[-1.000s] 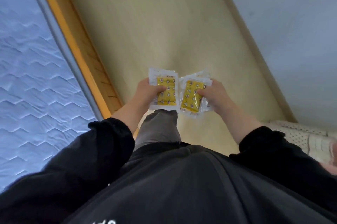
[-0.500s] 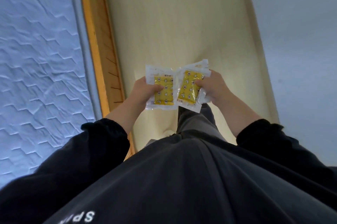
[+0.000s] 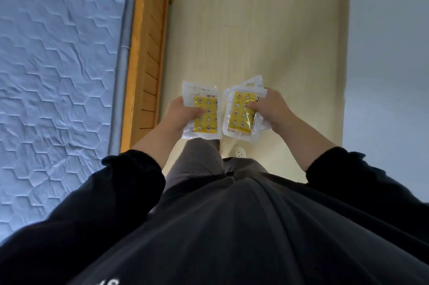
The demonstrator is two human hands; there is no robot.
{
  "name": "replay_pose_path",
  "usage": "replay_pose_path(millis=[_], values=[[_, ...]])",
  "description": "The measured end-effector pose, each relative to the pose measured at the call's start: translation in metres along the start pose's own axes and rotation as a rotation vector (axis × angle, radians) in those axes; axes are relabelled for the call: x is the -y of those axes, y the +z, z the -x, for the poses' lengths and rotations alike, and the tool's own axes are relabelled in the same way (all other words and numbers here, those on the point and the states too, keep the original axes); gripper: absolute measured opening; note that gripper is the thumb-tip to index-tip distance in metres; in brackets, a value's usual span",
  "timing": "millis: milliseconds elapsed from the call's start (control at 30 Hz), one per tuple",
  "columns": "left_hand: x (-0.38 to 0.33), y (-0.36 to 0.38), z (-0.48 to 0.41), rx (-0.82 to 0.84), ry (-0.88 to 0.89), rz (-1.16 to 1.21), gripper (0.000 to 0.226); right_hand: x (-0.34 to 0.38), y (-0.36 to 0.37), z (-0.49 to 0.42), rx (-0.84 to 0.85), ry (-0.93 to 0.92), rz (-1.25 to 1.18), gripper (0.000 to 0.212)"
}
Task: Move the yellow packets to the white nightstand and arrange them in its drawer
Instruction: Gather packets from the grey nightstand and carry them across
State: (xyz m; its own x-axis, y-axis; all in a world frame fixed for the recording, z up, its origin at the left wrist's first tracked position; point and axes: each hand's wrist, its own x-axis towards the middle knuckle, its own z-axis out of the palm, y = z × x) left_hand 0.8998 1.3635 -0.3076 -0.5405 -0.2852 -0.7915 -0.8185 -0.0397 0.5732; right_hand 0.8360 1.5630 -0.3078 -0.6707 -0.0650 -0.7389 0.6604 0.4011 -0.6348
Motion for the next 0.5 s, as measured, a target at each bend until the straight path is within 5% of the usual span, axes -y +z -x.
replay_pose_path(millis=[500], values=[[-0.281, -0.074, -0.246, 0.05, 0.02, -0.034, 0.036, 0.279, 0.039, -0.254, -0.033, 0.081, 0.081, 0.029]])
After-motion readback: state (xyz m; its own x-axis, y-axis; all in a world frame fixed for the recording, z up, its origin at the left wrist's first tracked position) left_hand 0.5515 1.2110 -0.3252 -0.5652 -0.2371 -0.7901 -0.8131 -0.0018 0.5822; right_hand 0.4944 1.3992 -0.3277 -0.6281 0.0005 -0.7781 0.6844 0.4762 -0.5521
